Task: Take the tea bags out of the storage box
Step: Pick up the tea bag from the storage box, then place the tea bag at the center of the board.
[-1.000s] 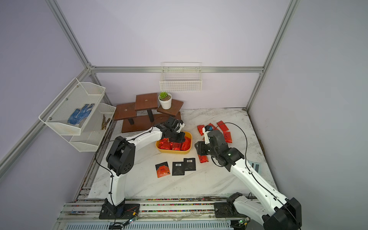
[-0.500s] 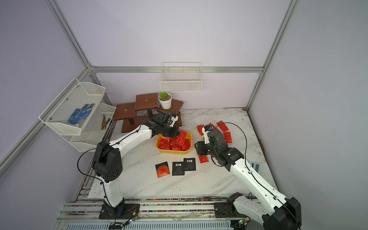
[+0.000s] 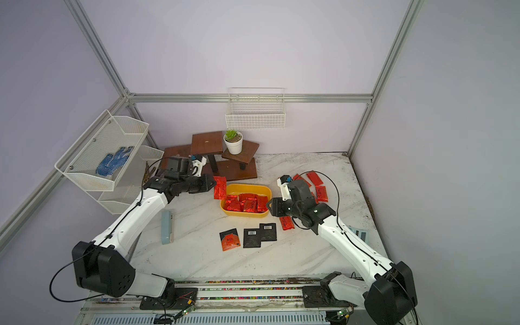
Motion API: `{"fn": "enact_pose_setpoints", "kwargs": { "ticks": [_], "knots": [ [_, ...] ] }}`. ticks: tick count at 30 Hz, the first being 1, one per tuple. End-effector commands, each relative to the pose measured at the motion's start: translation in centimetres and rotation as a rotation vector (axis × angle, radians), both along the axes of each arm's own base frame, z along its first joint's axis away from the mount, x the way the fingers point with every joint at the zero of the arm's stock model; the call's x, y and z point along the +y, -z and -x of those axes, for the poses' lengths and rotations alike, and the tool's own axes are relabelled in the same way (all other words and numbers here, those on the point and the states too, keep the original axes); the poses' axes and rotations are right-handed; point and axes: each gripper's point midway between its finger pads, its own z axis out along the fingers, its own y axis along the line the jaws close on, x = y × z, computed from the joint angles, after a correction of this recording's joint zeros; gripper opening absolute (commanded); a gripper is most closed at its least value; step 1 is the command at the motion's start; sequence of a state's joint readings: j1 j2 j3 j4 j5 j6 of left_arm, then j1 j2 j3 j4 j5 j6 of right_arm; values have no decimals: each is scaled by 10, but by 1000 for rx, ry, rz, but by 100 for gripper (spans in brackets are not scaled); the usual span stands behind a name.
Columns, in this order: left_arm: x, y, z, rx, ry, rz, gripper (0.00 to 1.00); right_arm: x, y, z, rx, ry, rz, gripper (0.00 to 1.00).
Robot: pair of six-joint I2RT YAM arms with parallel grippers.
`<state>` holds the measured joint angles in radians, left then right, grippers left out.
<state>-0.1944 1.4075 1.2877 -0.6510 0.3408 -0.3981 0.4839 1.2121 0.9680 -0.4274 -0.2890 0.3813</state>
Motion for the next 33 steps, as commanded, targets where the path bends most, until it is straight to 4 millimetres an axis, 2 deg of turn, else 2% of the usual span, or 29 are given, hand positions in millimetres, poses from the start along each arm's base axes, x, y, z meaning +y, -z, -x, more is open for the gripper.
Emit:
{"fn": "enact_pose_setpoints", "kwargs": {
  "ticks": [1,6,12,20,25,33],
  "knots": [
    [27,6,17,15,-33,-28,0,20,-25,-9,-41,-64,-92,52],
    [57,43,22,122,-109,-82,0,28,-28,-12,-39,-87,-117,52],
    [69,89,5,232,-113,-135,0,26,-26,-9,-36,-92,-110,52],
    [73,123,-22,283,-66,-203,0,21,-22,-6,-40,-86,-82,52],
    [73,130,-36,274,-63,-207,0,23,-21,-7,-39,-87,-87,52],
    [80,157,-48,319,-84,-250,0,21,-14,-8,-29,-82,-75,52]
  ]
}}
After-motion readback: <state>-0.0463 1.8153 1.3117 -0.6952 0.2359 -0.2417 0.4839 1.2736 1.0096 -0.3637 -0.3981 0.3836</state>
